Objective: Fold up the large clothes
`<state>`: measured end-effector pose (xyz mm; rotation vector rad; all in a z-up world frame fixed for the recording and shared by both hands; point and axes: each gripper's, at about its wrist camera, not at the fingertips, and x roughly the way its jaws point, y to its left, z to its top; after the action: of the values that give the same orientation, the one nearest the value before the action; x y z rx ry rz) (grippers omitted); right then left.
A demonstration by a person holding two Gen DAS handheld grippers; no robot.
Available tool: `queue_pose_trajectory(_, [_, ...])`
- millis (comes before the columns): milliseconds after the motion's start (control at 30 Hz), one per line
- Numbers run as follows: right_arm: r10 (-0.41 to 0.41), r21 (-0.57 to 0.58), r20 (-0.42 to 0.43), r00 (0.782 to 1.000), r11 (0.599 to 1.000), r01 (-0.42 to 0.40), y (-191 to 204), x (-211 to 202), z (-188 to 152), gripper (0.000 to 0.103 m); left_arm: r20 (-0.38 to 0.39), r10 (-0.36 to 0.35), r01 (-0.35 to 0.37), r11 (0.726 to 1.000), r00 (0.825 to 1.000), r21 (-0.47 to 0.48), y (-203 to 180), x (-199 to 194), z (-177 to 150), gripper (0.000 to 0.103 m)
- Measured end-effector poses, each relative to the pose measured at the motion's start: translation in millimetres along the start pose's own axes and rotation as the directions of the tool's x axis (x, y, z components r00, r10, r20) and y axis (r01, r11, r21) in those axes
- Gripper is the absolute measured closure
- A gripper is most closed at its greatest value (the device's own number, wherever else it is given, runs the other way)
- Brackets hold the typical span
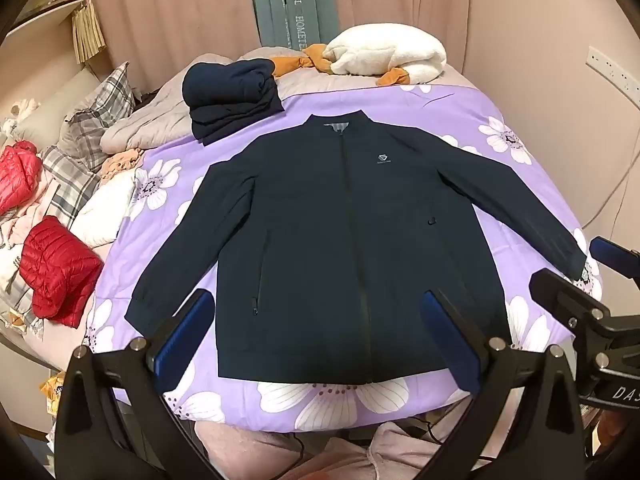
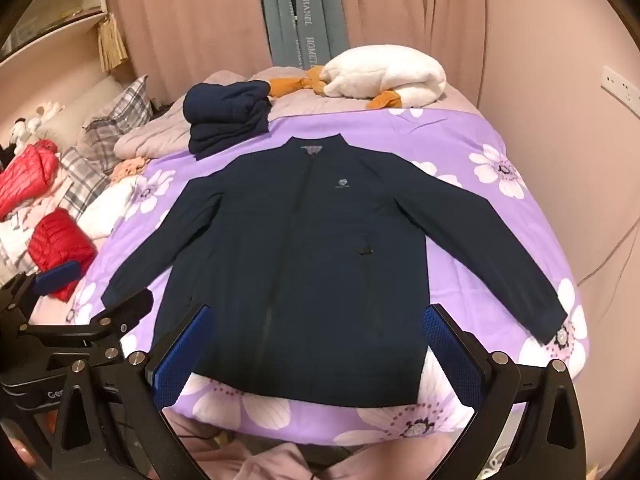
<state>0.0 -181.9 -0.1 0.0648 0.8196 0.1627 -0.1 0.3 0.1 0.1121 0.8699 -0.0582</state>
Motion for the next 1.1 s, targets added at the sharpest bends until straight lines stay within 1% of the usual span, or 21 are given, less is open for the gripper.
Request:
queue_pose_trajectory(200, [-0.005, 0.001, 0.01, 1.0, 1.0, 0.005, 3.3, -1.6, 0.0, 0.0, -0.002, 0.008, -0.008, 1.0, 1.0, -0.013, 3.5, 2.0, 0.9, 0.0])
queue_pose_trajectory(300, [-0.008, 0.006, 0.006, 1.0, 1.0, 0.008, 4.0, 0.0, 0.5, 0.0, -0.005, 0.009, -0.009, 1.0, 1.0, -0.011, -2.6, 3.3, 6.8, 0.0])
queue_pose_trajectory(367, [-0.006, 0.009, 0.005, 1.0, 1.0, 0.006, 2.6, 1.8, 3.2, 0.0, 0.0, 0.007, -0.007, 1.0, 1.0, -0.006, 0.5, 1.0, 2.8, 0.0])
queue_pose_trajectory(400, [-0.008, -0.013, 0.02, 1.0, 1.0, 0.008, 4.9, -1.4, 0.3, 0.0, 0.002, 0.008, -0.008, 1.0, 1.0, -0.007, -0.3, -0.1, 4.6, 0.0])
queue_pose_trajectory(633, [-0.004, -0.013, 0.016, 1.0, 1.0, 0.004, 6.6, -0.2, 0.5, 0.0, 0.009, 0.003, -0.003, 1.0, 1.0, -0.009, 10.2, -0.9, 1.3, 0.0])
queue_pose_trajectory(1100, [-0.002, -0.009, 0.013, 1.0, 1.0, 0.002, 7.5, 3.7, 5.7, 0.0, 0.007, 0.003, -0.003, 1.0, 1.0, -0.005, 9.1, 1.4, -1.4, 0.0])
